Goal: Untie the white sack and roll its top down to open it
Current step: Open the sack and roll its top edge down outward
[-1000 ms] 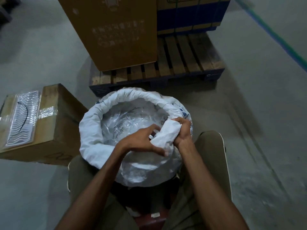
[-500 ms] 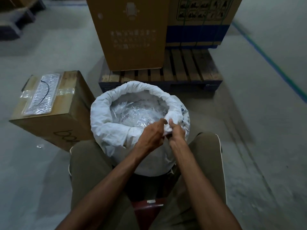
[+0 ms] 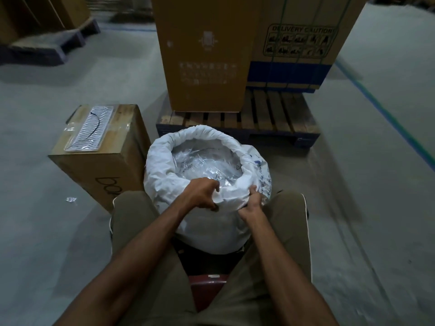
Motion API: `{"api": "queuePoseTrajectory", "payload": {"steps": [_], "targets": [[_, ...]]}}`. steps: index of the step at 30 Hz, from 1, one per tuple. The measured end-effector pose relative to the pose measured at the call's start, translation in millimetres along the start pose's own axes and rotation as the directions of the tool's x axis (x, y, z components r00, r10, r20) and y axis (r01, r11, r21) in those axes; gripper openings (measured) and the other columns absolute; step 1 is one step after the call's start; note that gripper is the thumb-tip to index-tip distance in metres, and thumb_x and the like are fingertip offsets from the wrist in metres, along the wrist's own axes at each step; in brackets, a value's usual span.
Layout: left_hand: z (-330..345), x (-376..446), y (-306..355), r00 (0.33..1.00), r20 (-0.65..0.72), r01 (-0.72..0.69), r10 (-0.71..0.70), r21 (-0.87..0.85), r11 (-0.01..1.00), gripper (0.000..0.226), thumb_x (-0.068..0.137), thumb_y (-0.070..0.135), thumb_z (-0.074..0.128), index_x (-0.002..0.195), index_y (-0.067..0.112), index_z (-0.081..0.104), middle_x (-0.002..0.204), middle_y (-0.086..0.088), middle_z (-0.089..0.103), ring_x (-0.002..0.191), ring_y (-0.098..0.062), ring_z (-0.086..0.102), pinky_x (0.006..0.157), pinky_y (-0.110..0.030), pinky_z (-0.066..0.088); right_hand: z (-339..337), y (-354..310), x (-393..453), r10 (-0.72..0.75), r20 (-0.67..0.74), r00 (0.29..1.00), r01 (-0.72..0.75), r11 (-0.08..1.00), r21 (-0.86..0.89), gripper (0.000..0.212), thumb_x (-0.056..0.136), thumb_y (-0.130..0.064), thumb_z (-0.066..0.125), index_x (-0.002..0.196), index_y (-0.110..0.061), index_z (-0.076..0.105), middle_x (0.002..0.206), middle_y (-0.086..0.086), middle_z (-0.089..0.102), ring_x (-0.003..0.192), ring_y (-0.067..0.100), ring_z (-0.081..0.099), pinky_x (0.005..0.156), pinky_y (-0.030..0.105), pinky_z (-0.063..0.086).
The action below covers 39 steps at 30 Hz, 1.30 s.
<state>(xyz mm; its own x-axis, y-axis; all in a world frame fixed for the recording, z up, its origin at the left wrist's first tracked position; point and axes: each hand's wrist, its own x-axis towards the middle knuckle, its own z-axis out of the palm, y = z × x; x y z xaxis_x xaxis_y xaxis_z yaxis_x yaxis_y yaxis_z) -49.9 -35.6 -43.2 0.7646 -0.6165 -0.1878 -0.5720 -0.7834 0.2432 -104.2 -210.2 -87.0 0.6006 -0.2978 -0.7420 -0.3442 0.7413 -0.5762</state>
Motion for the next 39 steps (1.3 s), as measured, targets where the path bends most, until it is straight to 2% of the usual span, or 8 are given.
{"api": "queuePoseTrajectory", "payload": {"steps": [3, 6, 13, 19, 23, 27, 35, 39], "targets": [[12.7, 0.0, 5.4, 0.979, -0.183, -0.077, 0.092, 0.089, 0.993, 0.033, 0.068, 0.038, 0.072, 0.095, 0.021, 0.063, 0.087, -0.001, 0.073, 0.084, -0.030, 0.069, 0.070, -0.033, 0.044, 8.6, -0.9, -30.2, -0.312, -0.150, 0.938, 0.215, 0.865, -0.454, 0.075, 0.097, -0.045, 0.061, 0.154, -0.011, 0.025, 0.150, 0.013, 0.040, 0.136, 0.035, 0.045, 0.111, 0.044, 0.042], [31.1, -3.7, 2.2, 0.924, -0.317, -0.161, 0.216, 0.192, 0.968, 0.022, 0.067, 0.027, 0.074, 0.082, 0.019, 0.059, 0.074, 0.002, 0.067, 0.071, -0.026, 0.065, 0.068, -0.035, 0.034, -2.2, 2.3, -48.1, -0.768, 0.272, 0.580, 0.656, 0.242, -0.715, 0.085, 0.075, -0.017, 0.080, 0.145, -0.019, 0.034, 0.145, 0.008, 0.030, 0.139, 0.022, 0.031, 0.115, 0.030, 0.031], [61.3, -12.0, -9.6, 0.705, -0.589, -0.286, 0.395, 0.274, 0.918, 0.021, 0.069, 0.008, 0.068, 0.085, 0.015, 0.057, 0.072, -0.002, 0.056, 0.068, -0.027, 0.053, 0.066, -0.038, 0.041, -4.4, -3.0, -30.7, -0.207, 0.845, 0.494, 0.552, -0.676, -0.488, 0.062, 0.064, -0.037, 0.086, 0.119, -0.026, 0.060, 0.117, -0.004, 0.062, 0.113, 0.019, 0.054, 0.097, 0.040, 0.043], [53.7, -56.0, 6.9, 0.794, -0.540, 0.000, -0.278, -0.457, 0.889, 0.069, 0.059, 0.040, 0.077, 0.123, 0.024, 0.055, 0.121, 0.009, 0.054, 0.126, -0.017, 0.042, 0.108, -0.032, 0.028, 9.9, 8.0, -19.9, -0.198, 0.835, 0.514, 0.522, -0.700, -0.487, 0.034, 0.051, -0.007, 0.076, 0.079, -0.012, 0.058, 0.070, 0.007, 0.062, 0.063, 0.030, 0.060, 0.060, 0.037, 0.051], [38.1, -72.6, 26.7, 0.390, -0.009, 0.229, -0.921, -0.968, 0.106, 0.093, 0.072, 0.052, 0.084, 0.144, 0.020, 0.035, 0.147, -0.008, 0.039, 0.136, -0.027, 0.040, 0.109, -0.038, 0.033, 6.2, 25.5, -16.6, -0.262, 0.843, 0.471, 0.498, -0.709, -0.499, 0.032, 0.037, -0.004, 0.070, 0.065, -0.012, 0.054, 0.057, 0.006, 0.059, 0.048, 0.030, 0.057, 0.051, 0.030, 0.043], [38.1, -45.5, -6.0, 0.372, 0.475, 0.207, -0.797, -0.880, -0.428, 0.120, 0.066, 0.055, 0.084, 0.157, 0.007, 0.022, 0.156, -0.015, 0.038, 0.142, -0.039, 0.039, 0.115, -0.054, 0.035, 4.4, 38.3, -15.6, -0.302, 0.847, 0.438, 0.451, -0.741, -0.497, 0.039, 0.032, -0.001, 0.069, 0.068, -0.013, 0.057, 0.060, 0.003, 0.059, 0.052, 0.029, 0.058, 0.053, 0.030, 0.038], [39.1, -38.9, -25.6, 0.483, 0.558, -0.007, -0.675, -0.768, -0.641, 0.017, 0.101, 0.014, 0.039, 0.109, 0.006, 0.053, 0.092, -0.011, 0.058, 0.078, -0.024, 0.057, 0.073, -0.031, 0.051, 3.7, 22.6, -20.3, -0.005, 0.692, 0.722, 0.596, -0.503, -0.626, 0.061, 0.065, -0.081, 0.064, 0.095, -0.029, 0.050, 0.106, -0.004, 0.055, 0.101, 0.020, 0.047, 0.092, 0.041, 0.034], [44.1, -45.8, -35.2, 0.469, 0.592, -0.091, -0.656, -0.706, -0.702, 0.039, 0.109, 0.025, 0.016, 0.081, 0.020, 0.043, 0.084, -0.001, 0.047, 0.070, -0.016, 0.049, 0.070, -0.030, 0.045, 20.6, 21.4, -29.3, -0.199, 0.783, 0.590, 0.637, -0.482, -0.602, 0.082, 0.061, -0.079, 0.072, 0.119, -0.027, 0.045, 0.121, -0.001, 0.042, 0.110, 0.019, 0.039, 0.091, 0.039, 0.035]]}}
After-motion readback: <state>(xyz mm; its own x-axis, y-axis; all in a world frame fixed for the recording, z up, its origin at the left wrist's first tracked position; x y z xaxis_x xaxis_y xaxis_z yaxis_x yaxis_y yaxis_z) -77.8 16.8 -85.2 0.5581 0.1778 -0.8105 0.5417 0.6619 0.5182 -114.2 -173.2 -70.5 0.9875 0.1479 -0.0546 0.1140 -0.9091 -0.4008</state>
